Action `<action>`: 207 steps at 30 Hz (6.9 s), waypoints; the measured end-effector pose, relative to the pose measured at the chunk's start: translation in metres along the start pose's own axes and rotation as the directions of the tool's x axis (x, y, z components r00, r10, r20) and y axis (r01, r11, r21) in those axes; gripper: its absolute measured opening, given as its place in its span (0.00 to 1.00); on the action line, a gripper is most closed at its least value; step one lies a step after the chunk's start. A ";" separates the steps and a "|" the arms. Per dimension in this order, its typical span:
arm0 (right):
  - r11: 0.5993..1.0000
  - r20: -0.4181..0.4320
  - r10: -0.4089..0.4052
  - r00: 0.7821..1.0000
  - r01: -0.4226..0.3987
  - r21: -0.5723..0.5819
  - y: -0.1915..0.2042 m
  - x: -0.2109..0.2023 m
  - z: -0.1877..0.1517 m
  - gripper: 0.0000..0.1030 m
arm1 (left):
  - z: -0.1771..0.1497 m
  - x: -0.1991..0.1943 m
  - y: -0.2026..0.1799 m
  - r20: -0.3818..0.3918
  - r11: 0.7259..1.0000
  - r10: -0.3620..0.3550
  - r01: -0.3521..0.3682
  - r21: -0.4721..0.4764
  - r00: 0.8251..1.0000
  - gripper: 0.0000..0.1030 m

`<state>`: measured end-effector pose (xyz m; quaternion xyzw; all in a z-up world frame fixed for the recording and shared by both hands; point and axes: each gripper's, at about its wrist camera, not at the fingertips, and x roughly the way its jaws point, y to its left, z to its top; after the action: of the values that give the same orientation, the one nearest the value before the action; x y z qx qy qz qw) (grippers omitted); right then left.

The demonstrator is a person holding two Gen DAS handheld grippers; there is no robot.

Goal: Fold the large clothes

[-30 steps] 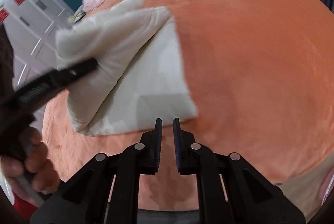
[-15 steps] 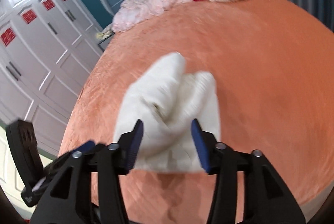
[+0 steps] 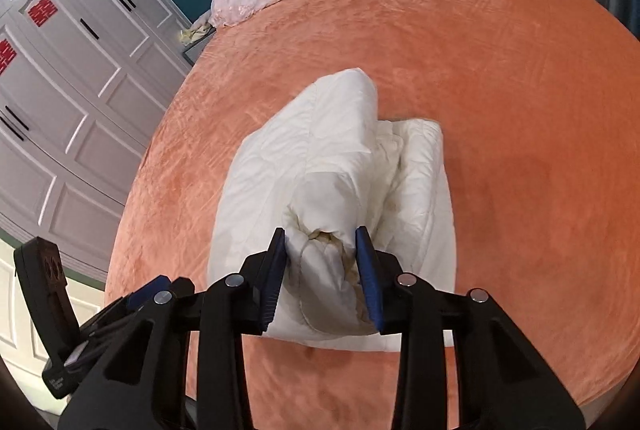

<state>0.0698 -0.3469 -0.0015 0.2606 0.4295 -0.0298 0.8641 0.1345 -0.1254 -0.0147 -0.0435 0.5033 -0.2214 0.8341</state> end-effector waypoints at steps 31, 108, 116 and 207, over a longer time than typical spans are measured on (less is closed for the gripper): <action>0.964 0.037 0.153 0.988 -0.141 -0.225 0.107 -0.035 0.030 0.15 | -0.054 0.066 0.036 -0.153 0.991 0.128 -0.122 0.049 0.980 0.25; 0.970 0.097 -0.167 0.981 0.146 0.194 -0.076 0.132 0.039 0.21 | 0.080 0.172 -0.042 0.069 0.985 0.102 -0.110 0.130 0.992 0.19; 0.969 0.101 -0.161 0.982 0.137 0.206 -0.087 0.150 0.033 0.27 | 0.071 0.189 -0.041 0.118 0.982 0.119 -0.135 0.135 0.986 0.19; 0.968 -0.159 0.033 0.987 0.008 0.250 -0.021 0.034 -0.167 0.60 | -0.114 0.021 0.093 -0.156 0.990 -0.076 0.056 -0.130 0.985 0.86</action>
<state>-0.0360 -0.2795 -0.1183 0.3713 0.4894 -0.0570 0.7870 0.0758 -0.0332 -0.1152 -0.0944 0.5799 -0.2201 0.7787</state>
